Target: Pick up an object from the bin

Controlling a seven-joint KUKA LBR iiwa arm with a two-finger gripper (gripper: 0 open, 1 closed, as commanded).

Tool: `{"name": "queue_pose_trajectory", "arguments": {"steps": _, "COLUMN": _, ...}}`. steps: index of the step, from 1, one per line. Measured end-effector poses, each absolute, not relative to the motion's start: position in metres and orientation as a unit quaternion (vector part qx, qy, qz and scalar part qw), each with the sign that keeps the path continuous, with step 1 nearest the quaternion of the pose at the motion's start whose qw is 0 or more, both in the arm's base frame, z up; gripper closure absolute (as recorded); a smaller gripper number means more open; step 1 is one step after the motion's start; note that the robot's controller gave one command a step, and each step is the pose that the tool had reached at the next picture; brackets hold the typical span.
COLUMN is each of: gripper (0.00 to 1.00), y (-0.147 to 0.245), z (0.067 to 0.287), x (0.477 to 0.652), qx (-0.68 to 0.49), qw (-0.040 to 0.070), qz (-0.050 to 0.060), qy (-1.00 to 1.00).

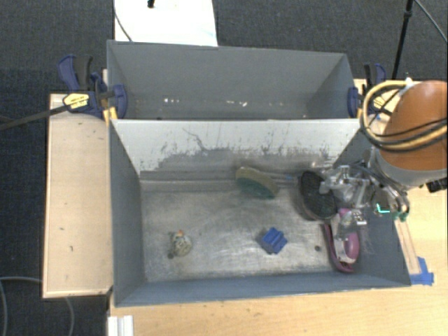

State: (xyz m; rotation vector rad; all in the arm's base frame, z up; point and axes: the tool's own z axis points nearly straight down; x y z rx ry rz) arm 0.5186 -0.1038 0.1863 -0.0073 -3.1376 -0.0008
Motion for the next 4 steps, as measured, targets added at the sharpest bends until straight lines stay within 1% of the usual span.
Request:
{"name": "queue_pose_trajectory", "arguments": {"steps": 1, "gripper": 0.0, "y": -0.11, "z": 0.079, "x": 0.59, "qx": 0.101, "qw": -0.001, "qz": 0.0, "qy": -0.995}}
{"name": "queue_pose_trajectory", "arguments": {"steps": 2, "gripper": 1.0, "y": -0.11, "z": 0.084, "x": 0.591, "qx": 0.102, "qw": -0.004, "qz": 0.001, "qy": -0.995}}
{"name": "queue_pose_trajectory", "arguments": {"steps": 3, "gripper": 1.0, "y": -0.072, "z": 0.305, "x": 0.569, "qx": 0.345, "qw": -0.005, "qz": 0.002, "qy": -0.938}}
{"name": "queue_pose_trajectory", "arguments": {"steps": 4, "gripper": 1.0, "y": -0.072, "z": 0.369, "x": 0.57, "qx": 0.427, "qw": -0.004, "qz": 0.002, "qy": -0.904}}
